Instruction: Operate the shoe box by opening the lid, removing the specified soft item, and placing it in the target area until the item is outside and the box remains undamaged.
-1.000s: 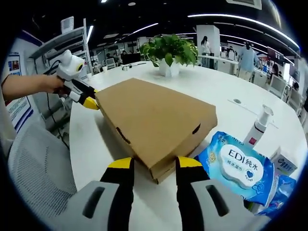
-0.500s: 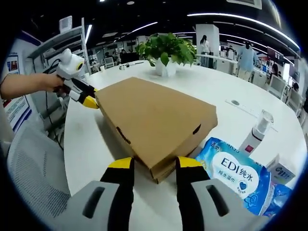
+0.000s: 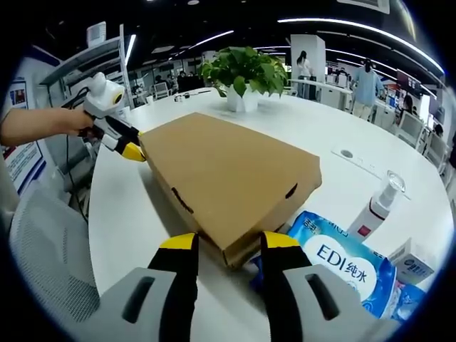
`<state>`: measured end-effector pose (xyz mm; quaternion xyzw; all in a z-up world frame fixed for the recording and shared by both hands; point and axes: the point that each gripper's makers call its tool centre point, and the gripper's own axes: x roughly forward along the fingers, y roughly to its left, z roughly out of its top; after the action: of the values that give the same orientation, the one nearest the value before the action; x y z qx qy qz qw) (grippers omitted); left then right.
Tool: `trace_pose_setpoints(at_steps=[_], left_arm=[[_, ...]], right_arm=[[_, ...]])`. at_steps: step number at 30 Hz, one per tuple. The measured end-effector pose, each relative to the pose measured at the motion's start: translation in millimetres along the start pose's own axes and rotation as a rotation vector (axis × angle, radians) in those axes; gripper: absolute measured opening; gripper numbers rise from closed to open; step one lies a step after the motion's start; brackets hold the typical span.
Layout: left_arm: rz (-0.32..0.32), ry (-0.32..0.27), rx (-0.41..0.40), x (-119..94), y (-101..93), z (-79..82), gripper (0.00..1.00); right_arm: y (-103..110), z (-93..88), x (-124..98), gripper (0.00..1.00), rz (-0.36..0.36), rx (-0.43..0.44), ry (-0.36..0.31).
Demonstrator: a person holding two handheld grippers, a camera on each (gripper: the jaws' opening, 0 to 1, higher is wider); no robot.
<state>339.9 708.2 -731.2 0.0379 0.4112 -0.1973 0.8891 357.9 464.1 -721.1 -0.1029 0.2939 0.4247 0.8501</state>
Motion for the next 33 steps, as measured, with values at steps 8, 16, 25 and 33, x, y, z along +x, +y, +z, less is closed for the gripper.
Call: trace_pose_setpoints(at_steps=[8,16,25,33], left_arm=[[0.0,0.003,-0.001,4.5,1.1,0.8,0.34],[-0.001,-0.008,-0.025,6.7,0.7,0.1,0.34],[0.01,-0.04,-0.055,0.2,-6.2,-6.0,0.39],[0.036,-0.076,-0.038,-19.7,-13.1,-9.3,0.46]], right_arm=[[-2.6,1.0,1.3,0.32,-0.006,0.0,-0.001],[-4.3,1.8,1.9,0.33,-0.023,0.006,-0.004],[0.2,8.2,-2.2,0.37,-0.049,0.027,-0.043],[1.3,13.1,-23.8,0.42,-0.075,0.01,-0.079]])
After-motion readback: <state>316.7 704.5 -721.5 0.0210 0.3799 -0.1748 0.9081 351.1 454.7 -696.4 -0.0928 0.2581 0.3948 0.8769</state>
